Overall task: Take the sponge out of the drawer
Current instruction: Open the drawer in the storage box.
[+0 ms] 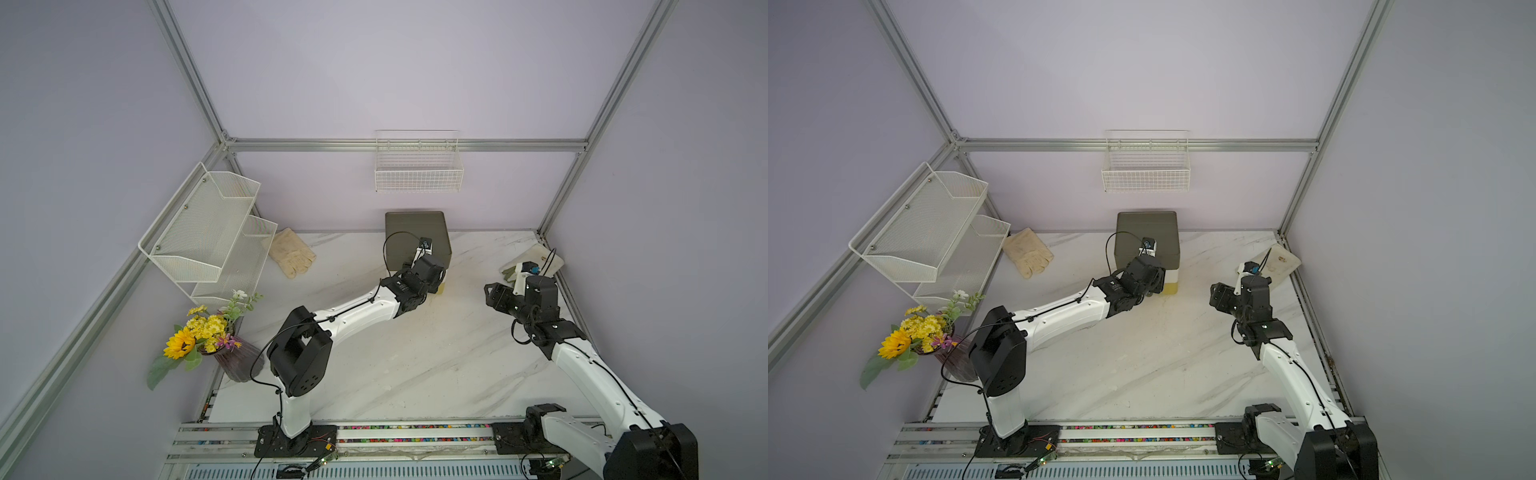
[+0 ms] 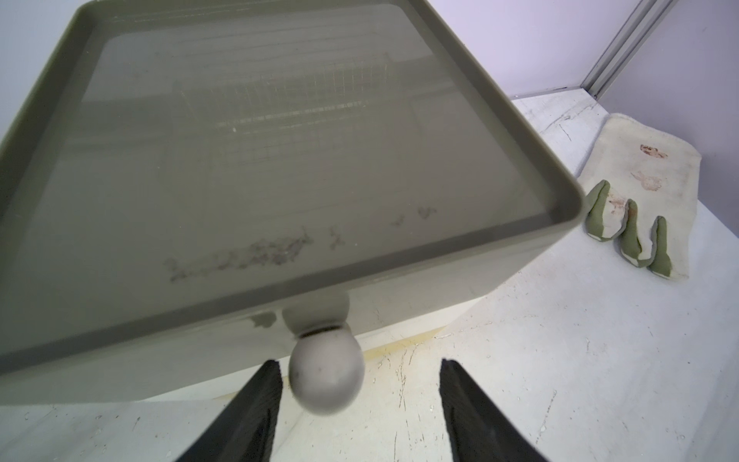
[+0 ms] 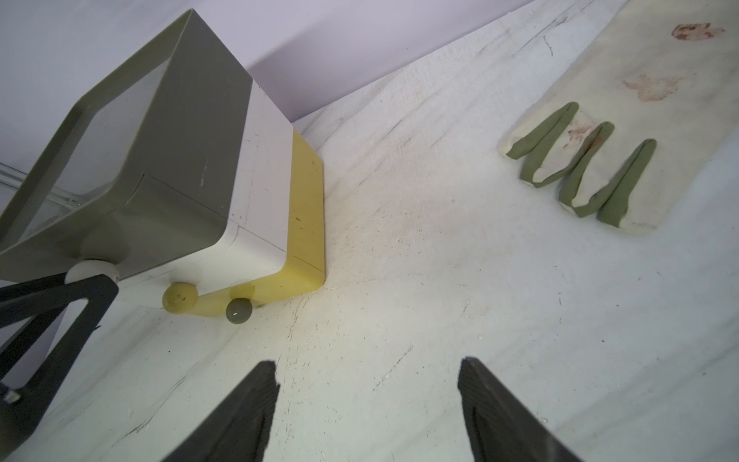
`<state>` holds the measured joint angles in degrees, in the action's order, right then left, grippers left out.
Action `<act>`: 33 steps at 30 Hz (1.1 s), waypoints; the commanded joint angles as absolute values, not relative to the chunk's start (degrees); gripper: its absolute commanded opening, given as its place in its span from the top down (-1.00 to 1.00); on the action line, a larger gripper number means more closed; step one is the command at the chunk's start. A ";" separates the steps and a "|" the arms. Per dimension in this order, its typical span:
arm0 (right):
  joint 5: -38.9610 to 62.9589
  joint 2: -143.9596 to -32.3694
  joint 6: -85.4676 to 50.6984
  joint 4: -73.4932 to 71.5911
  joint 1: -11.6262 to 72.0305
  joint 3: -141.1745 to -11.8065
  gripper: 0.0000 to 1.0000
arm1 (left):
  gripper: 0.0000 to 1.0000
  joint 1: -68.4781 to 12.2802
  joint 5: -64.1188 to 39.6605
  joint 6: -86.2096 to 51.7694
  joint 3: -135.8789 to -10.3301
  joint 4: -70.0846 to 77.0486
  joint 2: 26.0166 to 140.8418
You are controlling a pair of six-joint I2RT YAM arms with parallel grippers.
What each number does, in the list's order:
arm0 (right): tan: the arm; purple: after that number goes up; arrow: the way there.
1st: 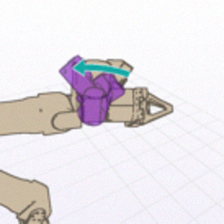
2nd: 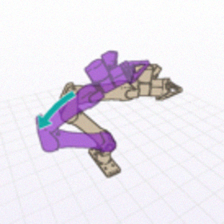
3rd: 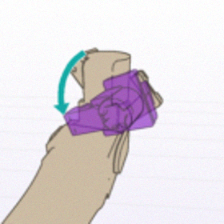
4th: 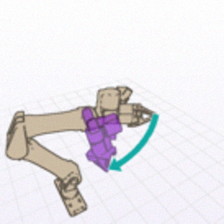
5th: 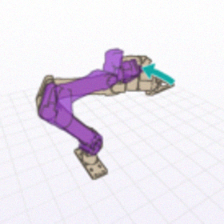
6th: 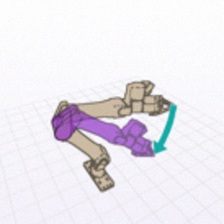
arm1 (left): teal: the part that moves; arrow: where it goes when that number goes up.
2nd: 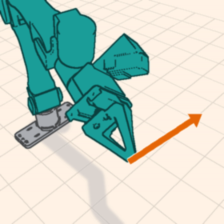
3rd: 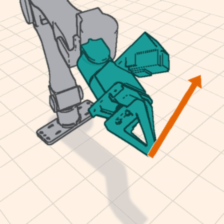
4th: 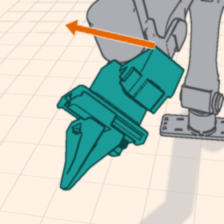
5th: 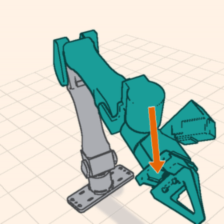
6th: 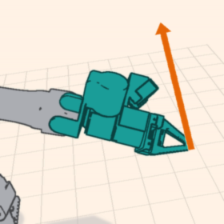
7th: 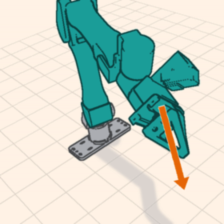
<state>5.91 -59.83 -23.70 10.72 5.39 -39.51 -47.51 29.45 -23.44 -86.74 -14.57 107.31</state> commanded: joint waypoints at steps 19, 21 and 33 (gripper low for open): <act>6.15 -59.60 -22.94 9.50 5.01 -38.68 -0.51 | 0.66 -47.05 30.49 -24.63 -86.80 -12.12 106.13; 6.24 -59.61 -22.95 9.44 4.97 -38.67 -0.51 | 0.74 -47.25 30.50 -24.61 -86.58 -11.91 105.85; 6.44 -59.52 -23.04 9.43 5.02 -38.60 -0.51 | 1.00 -49.20 31.49 -26.52 -82.96 -11.53 102.50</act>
